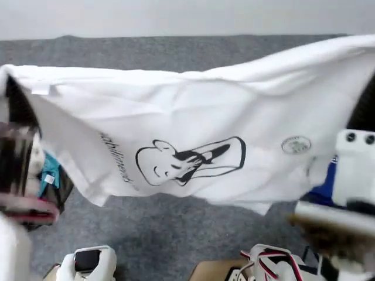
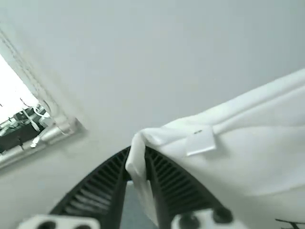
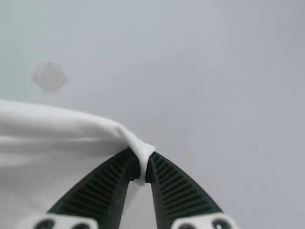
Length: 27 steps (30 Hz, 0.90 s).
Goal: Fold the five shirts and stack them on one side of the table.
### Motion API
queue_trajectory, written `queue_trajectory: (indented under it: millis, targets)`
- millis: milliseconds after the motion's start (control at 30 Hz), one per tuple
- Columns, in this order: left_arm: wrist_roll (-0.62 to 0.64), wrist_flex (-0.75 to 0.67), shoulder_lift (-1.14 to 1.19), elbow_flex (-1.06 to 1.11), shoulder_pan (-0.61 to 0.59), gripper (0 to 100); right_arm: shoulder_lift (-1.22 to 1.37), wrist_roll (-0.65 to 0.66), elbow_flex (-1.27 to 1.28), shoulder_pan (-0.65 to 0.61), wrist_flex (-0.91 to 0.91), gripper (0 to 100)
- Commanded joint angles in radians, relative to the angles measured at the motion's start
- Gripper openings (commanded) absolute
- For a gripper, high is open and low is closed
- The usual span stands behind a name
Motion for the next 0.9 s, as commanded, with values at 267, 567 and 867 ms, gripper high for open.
queue_trajectory:
  millis: [267,567,867]
  targets:
    - [-0.095,-0.226,-0.028,0.200,-0.002,1,0.002,0.005,0.014,0.071,-0.004,1.1]
    - [-0.106,-0.109,-0.129,0.265,0.028,1,0.008,0.009,0.014,0.068,0.064,1.1]
    - [-0.132,-0.117,-0.118,0.271,0.032,1,0.002,0.003,0.012,0.070,0.127,1.1]
